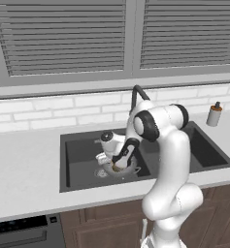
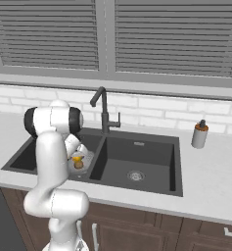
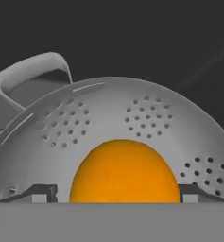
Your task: Put the colander in the sink, put the kiwi, orange in the colander, and turn on the sink faucet and pour water over the colander.
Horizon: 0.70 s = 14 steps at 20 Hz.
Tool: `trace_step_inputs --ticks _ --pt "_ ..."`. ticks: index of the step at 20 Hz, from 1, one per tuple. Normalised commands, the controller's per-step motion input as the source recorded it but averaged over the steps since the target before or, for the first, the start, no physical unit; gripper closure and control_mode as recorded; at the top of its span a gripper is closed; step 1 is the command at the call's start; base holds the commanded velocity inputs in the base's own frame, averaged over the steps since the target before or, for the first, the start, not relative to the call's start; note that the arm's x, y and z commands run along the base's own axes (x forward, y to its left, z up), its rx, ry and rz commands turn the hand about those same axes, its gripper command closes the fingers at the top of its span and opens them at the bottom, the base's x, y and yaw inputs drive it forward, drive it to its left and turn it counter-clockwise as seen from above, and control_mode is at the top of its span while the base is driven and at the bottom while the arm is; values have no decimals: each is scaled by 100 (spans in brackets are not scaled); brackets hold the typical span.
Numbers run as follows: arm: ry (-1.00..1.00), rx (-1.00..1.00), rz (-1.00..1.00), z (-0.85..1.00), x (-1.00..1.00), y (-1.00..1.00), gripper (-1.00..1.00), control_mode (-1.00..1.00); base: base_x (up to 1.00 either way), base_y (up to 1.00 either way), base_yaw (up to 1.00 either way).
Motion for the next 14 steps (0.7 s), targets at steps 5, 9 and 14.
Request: trace_step_inputs --ticks 5,9,14 --pt "-25 16 -1 5 -25 -11 -100 -100 0 0 0" --pt "-31 14 0 45 -42 0 -100 -100 0 0 0" --pt "-23 7 0 85 -61 3 -100 -100 0 0 0"
